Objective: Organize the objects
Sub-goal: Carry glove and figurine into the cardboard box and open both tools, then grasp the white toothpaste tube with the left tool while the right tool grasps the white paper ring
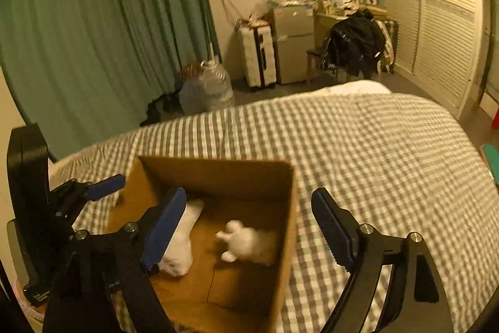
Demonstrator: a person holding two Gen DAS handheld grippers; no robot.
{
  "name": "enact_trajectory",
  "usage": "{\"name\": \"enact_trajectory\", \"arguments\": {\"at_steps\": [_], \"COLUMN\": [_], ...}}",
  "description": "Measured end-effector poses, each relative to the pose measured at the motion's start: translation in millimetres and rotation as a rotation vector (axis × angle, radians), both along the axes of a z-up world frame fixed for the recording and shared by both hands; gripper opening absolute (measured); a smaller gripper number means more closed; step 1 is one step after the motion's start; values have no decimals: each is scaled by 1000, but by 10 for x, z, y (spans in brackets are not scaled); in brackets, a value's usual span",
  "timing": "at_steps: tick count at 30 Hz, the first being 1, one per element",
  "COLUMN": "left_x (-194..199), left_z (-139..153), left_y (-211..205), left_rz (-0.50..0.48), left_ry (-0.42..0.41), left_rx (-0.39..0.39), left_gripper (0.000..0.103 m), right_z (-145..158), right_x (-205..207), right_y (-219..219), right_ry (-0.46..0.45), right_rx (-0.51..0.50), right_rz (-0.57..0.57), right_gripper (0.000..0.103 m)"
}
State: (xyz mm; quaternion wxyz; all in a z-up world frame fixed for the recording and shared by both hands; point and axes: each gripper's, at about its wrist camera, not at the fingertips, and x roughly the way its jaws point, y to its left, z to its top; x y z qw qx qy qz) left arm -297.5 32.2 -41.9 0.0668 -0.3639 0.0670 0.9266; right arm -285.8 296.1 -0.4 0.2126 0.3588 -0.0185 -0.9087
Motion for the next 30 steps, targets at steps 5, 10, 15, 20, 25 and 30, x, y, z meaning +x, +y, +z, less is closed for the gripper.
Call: {"name": "enact_trajectory", "arguments": {"at_steps": [5, 10, 15, 20, 25, 30], "left_x": [442, 841, 1278, 1586, 1833, 1918], "left_z": [480, 767, 927, 941, 741, 309], "left_y": [-128, -274, -427, -579, -718, -812], "left_rz": [48, 71, 113, 172, 238, 292], "left_ry": [58, 80, 105, 109, 105, 65], "left_rx": [11, -13, -22, -16, -28, 17], "left_gripper": [94, 99, 100, 101, 101, 101], "right_z": [574, 988, 1231, 1314, 1146, 645], "right_x": [432, 961, 1429, 1787, 2102, 2142], "right_y": [151, 195, 142, 72, 35, -4], "right_ry": [84, 154, 202, 226, 221, 166], "right_rx": [23, 40, 64, 85, 107, 139], "right_rz": [-24, -5, 23, 52, 78, 84], "right_gripper": [88, 94, 96, 98, 100, 100]}}
